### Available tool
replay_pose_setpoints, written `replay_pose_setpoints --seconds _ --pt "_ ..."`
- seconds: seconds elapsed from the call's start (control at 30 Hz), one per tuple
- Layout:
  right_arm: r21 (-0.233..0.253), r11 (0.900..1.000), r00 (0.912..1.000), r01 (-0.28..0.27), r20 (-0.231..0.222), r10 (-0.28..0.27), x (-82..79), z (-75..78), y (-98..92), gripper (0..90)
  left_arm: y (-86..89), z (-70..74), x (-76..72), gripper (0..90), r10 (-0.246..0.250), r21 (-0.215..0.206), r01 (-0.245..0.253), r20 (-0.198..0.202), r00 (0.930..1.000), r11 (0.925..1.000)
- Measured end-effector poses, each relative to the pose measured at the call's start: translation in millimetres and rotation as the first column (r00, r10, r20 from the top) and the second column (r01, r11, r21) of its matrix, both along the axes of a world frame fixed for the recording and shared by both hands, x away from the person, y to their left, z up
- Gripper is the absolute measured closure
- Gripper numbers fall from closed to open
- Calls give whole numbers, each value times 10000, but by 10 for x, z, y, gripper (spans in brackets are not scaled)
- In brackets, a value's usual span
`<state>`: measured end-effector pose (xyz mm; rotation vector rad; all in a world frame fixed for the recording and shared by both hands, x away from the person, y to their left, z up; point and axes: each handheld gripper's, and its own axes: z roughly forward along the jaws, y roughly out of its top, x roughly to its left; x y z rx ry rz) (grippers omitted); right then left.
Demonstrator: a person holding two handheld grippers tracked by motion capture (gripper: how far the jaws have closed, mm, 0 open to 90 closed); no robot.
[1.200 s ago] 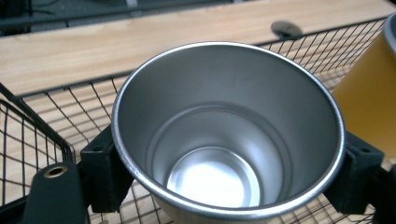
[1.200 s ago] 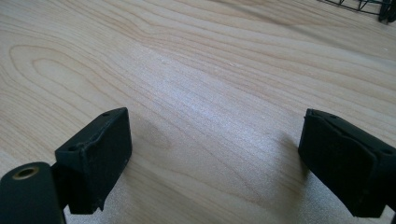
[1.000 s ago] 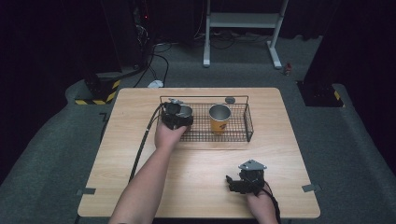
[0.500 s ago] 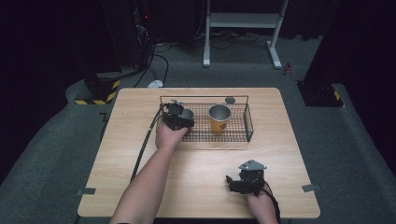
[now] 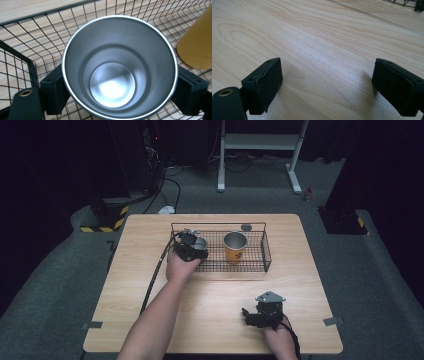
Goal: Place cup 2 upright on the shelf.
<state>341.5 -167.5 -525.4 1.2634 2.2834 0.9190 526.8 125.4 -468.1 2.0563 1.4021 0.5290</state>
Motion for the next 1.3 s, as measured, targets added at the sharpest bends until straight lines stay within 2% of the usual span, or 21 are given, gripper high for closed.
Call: replay_pose_setpoints --seconds 0.2,0.4,0.47,0.57,0.67,0.9,1.3 --pt "0 10000 10000 -6 7 6 -3 0 -1 97 4 -7 -11 155 -64 38 64 15 10000 10000" --pt "-14 10000 10000 -14 10 14 -3 0 -2 97 12 8 -12 136 39 -130 -39 -33 10000 9999" --pt "1 10000 10000 -5 7 5 -3 0 -1 97 23 12 -8 110 83 15 -83 -31 10000 10000" --pt "-8 10000 10000 -14 8 14 -3 0 -2 97 25 13 -10 82 105 6 -105 -70 9999 9999" --pt "-7 10000 10000 -13 9 13 -3 0 -2 97 14 30 -33 47 25 123 -27 175 9998 9999" --pt "-12 10000 10000 -16 8 16 -3 0 -2 97 14 77 -59 33 15 -88 -12 354 9994 10000" --pt "14 10000 10000 15 -14 -15 -4 1 1 97 67 186 -100 24 -47 -194 60 665 9978 9998"
